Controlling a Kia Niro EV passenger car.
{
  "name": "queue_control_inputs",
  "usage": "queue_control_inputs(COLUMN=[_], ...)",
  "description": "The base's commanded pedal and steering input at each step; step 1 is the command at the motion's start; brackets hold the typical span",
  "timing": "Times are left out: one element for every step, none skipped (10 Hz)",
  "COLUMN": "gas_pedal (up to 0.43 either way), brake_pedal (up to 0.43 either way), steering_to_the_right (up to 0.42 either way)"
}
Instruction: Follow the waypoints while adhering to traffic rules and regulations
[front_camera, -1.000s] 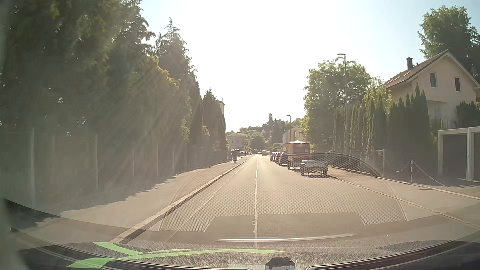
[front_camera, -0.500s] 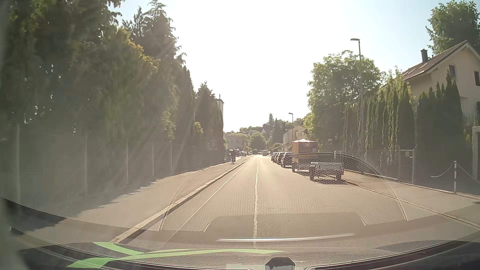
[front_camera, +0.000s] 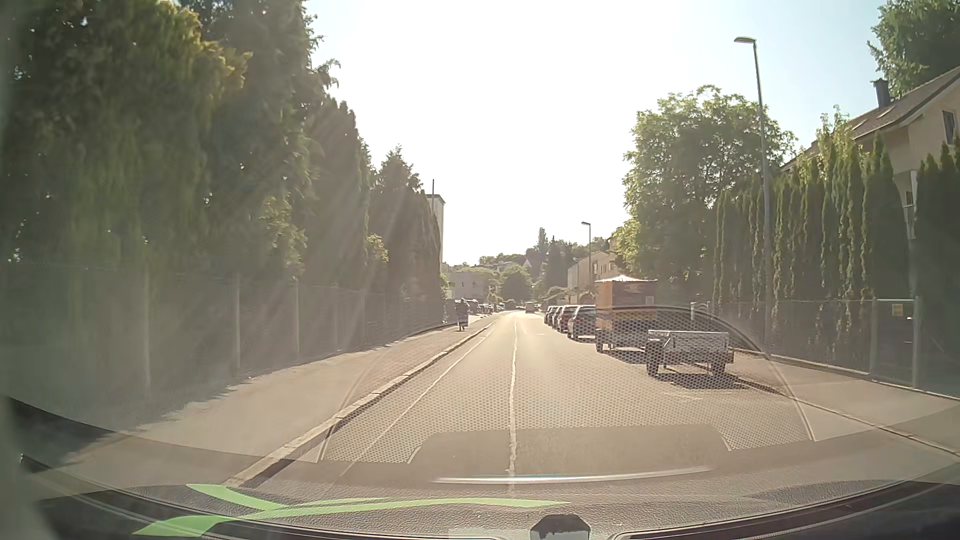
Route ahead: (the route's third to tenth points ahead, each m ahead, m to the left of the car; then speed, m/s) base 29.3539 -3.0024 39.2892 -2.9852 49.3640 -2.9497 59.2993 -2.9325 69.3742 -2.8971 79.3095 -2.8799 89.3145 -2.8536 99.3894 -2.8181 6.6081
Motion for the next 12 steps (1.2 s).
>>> queue_control_inputs(gas_pedal=[0.047, 0.047, 0.047, 0.047, 0.047, 0.047, 0.047, 0.047, 0.047, 0.047, 0.047, 0.047], brake_pedal=[0.000, 0.000, 0.000, 0.000, 0.000, 0.000, 0.000, 0.000, 0.000, 0.000, 0.000, 0.000], steering_to_the_right=[-0.002, -0.002, -0.002, -0.002, -0.002, -0.002, -0.002, -0.002, -0.002, -0.002, -0.002, -0.002])
